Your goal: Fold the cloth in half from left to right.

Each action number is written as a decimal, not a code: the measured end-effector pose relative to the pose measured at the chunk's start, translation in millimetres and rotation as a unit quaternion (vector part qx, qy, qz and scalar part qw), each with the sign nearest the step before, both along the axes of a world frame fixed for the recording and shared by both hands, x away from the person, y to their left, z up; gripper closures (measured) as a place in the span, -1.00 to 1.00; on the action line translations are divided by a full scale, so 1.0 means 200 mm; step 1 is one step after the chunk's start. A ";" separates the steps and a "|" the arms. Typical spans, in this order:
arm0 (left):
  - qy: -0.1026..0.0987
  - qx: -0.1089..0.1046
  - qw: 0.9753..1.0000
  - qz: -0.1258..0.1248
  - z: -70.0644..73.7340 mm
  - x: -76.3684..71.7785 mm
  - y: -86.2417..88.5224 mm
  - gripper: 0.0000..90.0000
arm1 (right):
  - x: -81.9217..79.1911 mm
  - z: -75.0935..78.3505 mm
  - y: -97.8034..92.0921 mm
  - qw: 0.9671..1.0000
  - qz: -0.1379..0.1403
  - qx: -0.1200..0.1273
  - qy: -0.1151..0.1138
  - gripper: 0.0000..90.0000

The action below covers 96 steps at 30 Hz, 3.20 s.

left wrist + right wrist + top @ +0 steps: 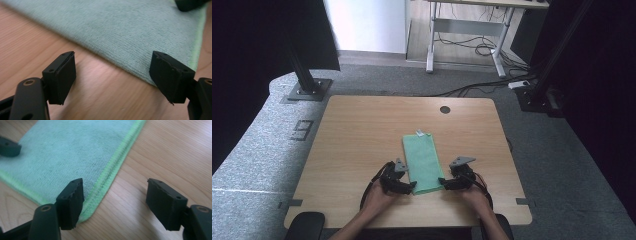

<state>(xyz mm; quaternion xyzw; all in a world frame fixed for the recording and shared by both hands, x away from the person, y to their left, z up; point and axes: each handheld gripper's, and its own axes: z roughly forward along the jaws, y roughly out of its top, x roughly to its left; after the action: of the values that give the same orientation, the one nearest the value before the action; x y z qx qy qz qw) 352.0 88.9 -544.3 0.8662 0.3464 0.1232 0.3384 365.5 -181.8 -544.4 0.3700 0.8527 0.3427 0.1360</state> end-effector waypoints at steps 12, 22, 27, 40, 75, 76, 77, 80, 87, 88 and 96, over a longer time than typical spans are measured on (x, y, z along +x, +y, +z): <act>0.002 0.003 1.000 0.030 0.00 0.12 0.17 -0.52 | 0.06 -0.02 0.15 1.000 0.001 0.007 -0.013 -0.55; 0.001 0.001 0.999 0.047 0.00 0.21 0.25 -0.53 | 0.16 -0.02 0.23 1.000 -0.002 0.010 -0.017 -0.57; -0.001 -0.002 0.999 0.052 0.00 0.27 0.28 -0.55 | 0.20 -0.03 0.26 1.000 -0.003 0.013 -0.020 -0.58; -0.010 -0.012 0.998 0.057 -0.01 0.30 0.31 -0.57 | 0.25 -0.04 0.28 0.999 -0.005 0.021 -0.026 -0.64; -0.004 0.015 0.999 0.045 0.03 0.09 0.53 -1.00 | 0.06 0.02 -0.02 0.999 -0.025 0.010 -0.027 -1.00; -0.003 0.016 0.999 0.044 0.02 0.08 0.54 -1.00 | 0.05 0.02 -0.02 0.999 -0.024 0.010 -0.026 -1.00; -0.001 0.015 0.999 0.044 0.02 0.09 0.54 -1.00 | 0.05 0.01 -0.03 0.999 -0.020 0.007 -0.028 -1.00; 0.002 0.013 0.999 0.045 0.00 0.09 0.54 -1.00 | 0.04 -0.01 -0.03 1.000 -0.018 0.004 -0.024 -1.00; 0.000 0.011 0.999 0.044 -0.02 0.09 0.53 -1.00 | 0.05 -0.06 -0.05 0.999 -0.025 0.014 -0.015 -1.00; 0.000 0.012 0.999 0.043 -0.02 0.09 0.53 -1.00 | 0.05 -0.06 -0.05 0.999 -0.025 0.014 -0.015 -1.00; 0.002 0.012 0.999 0.042 -0.02 0.09 0.53 -1.00 | 0.05 -0.06 -0.06 0.999 -0.024 0.008 -0.021 -1.00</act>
<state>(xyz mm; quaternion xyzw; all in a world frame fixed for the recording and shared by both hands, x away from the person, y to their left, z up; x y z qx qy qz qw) 370.6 194.4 -548.9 0.8552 0.3814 0.1399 0.3220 375.5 -194.2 -556.5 0.3844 0.8376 0.3541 0.1589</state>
